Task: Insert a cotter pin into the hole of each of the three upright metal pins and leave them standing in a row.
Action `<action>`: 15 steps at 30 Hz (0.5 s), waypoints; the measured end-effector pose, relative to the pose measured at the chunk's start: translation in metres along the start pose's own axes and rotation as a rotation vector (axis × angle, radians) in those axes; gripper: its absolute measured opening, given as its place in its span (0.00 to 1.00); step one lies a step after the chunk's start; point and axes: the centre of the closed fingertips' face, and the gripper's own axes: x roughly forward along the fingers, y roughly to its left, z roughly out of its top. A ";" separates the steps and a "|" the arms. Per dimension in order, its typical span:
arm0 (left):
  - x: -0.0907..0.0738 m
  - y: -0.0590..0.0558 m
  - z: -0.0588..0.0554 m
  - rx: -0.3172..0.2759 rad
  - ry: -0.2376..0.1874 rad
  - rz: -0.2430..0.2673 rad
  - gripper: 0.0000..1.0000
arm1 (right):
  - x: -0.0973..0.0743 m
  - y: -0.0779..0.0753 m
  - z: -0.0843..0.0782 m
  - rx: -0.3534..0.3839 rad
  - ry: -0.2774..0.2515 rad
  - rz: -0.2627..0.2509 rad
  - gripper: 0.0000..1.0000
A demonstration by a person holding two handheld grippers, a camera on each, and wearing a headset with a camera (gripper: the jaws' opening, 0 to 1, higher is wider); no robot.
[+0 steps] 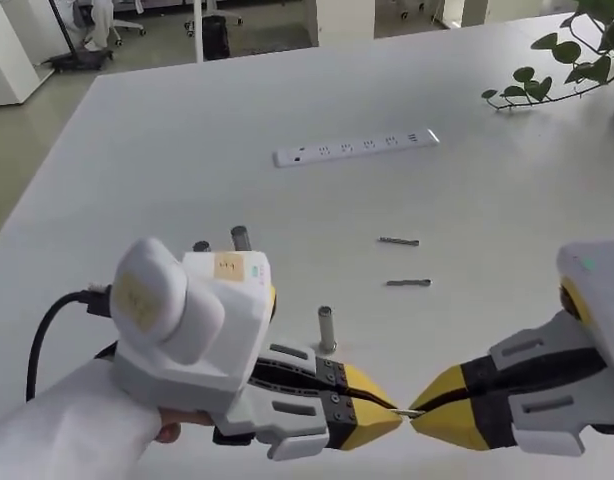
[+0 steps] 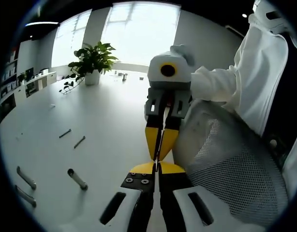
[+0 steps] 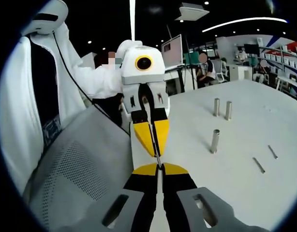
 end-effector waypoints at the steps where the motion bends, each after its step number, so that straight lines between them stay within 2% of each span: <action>1: 0.001 0.000 -0.002 -0.001 0.005 -0.001 0.00 | 0.000 0.000 -0.001 -0.005 0.007 0.000 0.00; 4: 0.002 0.000 -0.005 0.005 0.010 0.012 0.00 | 0.000 -0.001 -0.002 -0.024 0.024 -0.003 0.00; 7: 0.001 0.004 -0.005 -0.003 -0.003 0.039 0.01 | 0.001 -0.002 -0.001 -0.040 0.033 0.000 0.00; 10: -0.003 0.009 -0.004 0.067 -0.014 0.071 0.01 | 0.003 -0.005 0.002 -0.046 0.032 -0.003 0.00; 12: -0.005 0.012 -0.004 0.047 -0.024 0.085 0.07 | 0.004 -0.008 0.004 -0.048 0.028 -0.010 0.00; 15: -0.010 0.024 -0.003 0.052 -0.048 0.140 0.18 | 0.004 -0.018 0.006 -0.057 0.028 -0.035 0.00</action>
